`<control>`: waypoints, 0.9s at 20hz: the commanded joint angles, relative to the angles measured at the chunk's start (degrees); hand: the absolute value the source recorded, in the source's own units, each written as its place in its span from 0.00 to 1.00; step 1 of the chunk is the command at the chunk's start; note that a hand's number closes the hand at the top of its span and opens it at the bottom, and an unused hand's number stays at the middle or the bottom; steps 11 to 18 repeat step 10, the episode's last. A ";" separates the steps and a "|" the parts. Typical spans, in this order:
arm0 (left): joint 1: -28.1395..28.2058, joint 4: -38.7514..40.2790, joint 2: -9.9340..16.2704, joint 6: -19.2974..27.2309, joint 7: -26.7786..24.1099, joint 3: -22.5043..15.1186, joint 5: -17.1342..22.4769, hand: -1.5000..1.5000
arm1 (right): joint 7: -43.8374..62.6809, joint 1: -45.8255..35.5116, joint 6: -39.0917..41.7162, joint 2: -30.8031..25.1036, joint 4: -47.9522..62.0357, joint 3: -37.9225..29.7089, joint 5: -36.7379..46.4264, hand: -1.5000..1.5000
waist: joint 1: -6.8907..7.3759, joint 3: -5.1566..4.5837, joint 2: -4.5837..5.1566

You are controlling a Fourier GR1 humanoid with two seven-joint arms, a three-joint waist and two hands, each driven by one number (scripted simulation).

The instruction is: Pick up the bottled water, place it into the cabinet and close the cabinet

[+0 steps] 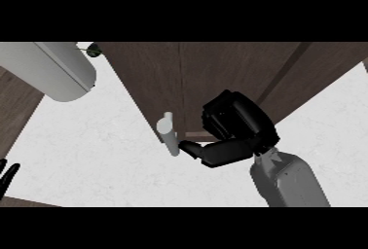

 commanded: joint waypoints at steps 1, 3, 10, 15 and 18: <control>-1.00 2.66 1.29 -3.87 -0.94 2.76 1.55 0.00 | 1.93 -15.30 -3.99 1.26 12.98 -5.40 0.12 1.00 | -1.50 0.07 -0.31; -1.13 1.09 -1.04 -2.22 -0.69 0.95 0.17 0.00 | -1.19 -20.09 -2.14 1.28 21.11 -8.31 0.64 1.00 | -2.24 0.16 -0.21; 0.18 0.23 -1.16 -1.90 0.54 1.18 -0.20 0.00 | -2.14 -19.45 -2.63 1.33 25.77 -5.63 0.29 1.00 | -2.98 0.30 -0.65; 0.18 0.23 -1.16 -1.90 0.54 1.18 -0.20 0.00 | -2.14 -19.45 -2.63 1.33 25.77 -5.63 0.29 1.00 | -2.98 0.30 -0.65; 0.18 0.23 -1.16 -1.90 0.54 1.18 -0.20 0.00 | -2.14 -19.45 -2.63 1.33 25.77 -5.63 0.29 1.00 | -2.98 0.30 -0.65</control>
